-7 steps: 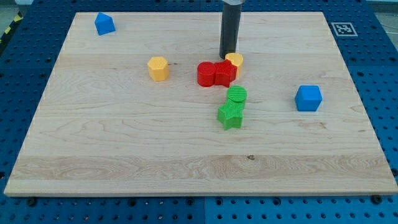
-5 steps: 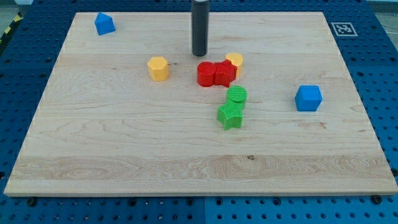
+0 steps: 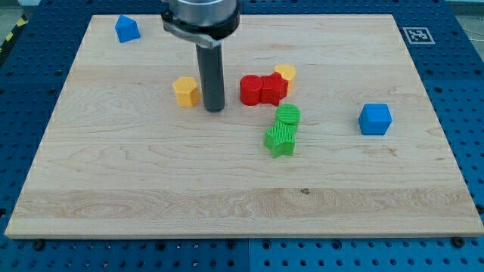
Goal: Place the yellow hexagon at the top center
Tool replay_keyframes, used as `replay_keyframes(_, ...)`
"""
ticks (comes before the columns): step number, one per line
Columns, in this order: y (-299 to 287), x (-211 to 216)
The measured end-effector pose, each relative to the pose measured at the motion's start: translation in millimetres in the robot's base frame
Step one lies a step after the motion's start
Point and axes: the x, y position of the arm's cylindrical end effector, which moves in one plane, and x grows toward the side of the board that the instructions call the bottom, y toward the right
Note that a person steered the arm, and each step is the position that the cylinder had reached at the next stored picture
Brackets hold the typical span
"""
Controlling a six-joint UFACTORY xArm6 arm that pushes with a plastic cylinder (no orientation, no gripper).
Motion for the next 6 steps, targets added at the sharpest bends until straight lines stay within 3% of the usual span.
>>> replay_keyframes(1, -17, 25)
replay_keyframes(2, -50, 24)
replay_keyframes(6, -27, 3)
